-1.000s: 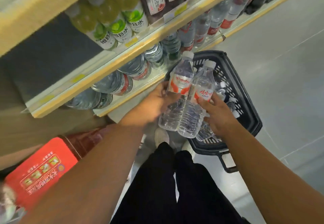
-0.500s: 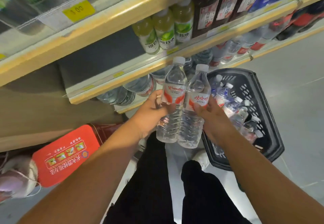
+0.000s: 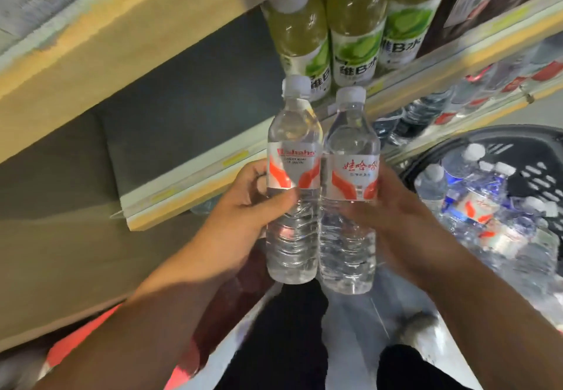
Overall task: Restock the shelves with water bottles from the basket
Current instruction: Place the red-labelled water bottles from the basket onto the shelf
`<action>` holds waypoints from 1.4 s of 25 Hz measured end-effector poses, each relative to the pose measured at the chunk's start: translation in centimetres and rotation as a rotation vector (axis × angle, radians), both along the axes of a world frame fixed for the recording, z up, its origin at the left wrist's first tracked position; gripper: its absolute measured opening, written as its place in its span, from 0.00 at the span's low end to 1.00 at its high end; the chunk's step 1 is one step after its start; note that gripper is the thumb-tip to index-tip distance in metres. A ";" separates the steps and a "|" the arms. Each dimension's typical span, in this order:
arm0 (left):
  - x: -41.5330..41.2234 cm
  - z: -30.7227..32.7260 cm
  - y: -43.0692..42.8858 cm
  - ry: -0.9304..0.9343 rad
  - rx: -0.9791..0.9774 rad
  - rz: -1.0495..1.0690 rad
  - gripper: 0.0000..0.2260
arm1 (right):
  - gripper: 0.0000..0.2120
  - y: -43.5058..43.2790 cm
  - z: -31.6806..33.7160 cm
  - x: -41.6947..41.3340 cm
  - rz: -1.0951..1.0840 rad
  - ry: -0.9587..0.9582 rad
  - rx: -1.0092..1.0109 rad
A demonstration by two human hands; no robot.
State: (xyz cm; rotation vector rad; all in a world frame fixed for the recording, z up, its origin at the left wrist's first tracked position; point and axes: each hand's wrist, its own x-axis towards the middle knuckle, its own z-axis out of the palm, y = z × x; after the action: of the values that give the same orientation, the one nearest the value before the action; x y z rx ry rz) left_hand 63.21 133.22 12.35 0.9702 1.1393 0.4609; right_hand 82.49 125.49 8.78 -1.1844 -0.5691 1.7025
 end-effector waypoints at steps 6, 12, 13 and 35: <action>0.9 -2.2 1.7 0.009 0.115 0.044 0.25 | 0.32 2.4 -2.1 1.1 -0.031 -0.036 0.180; -0.4 -5.0 2.1 -0.122 0.163 0.015 0.34 | 0.32 3.3 -6.1 0.7 -0.003 -0.181 0.368; -0.9 -5.5 2.2 -0.122 0.199 0.021 0.35 | 0.32 3.7 -6.7 0.2 0.002 -0.205 0.396; -15.7 -1.2 4.1 -0.199 0.602 0.326 0.22 | 0.34 13.0 -0.1 -14.2 -0.024 -0.159 0.640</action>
State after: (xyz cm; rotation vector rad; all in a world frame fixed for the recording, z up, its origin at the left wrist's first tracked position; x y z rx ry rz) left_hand 47.51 137.31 11.12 1.2211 0.9938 1.1862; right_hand 68.28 138.51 8.67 -0.8512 -1.0938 1.2613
